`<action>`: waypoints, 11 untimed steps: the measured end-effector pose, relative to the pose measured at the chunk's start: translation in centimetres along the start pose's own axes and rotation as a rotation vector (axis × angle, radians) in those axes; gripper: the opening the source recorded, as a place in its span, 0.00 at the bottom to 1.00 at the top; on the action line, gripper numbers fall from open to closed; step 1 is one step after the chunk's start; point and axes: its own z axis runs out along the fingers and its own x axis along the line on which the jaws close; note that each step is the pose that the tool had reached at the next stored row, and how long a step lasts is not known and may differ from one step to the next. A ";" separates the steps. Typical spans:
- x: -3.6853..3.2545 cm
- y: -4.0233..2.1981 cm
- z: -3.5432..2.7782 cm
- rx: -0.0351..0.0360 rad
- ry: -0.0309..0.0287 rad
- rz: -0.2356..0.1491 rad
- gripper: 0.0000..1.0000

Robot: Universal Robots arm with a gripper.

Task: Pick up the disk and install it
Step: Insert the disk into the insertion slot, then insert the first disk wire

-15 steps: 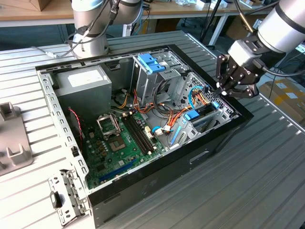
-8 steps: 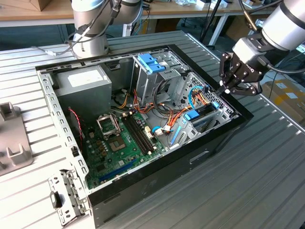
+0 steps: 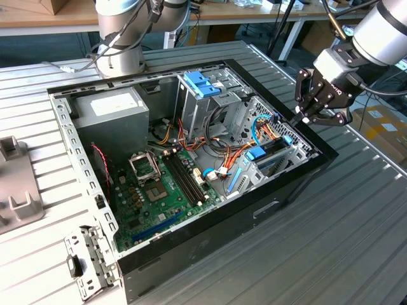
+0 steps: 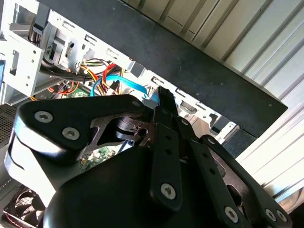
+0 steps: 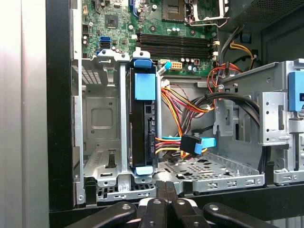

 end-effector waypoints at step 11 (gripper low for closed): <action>0.01 0.27 0.01 0.0000 0.0000 0.000 0.11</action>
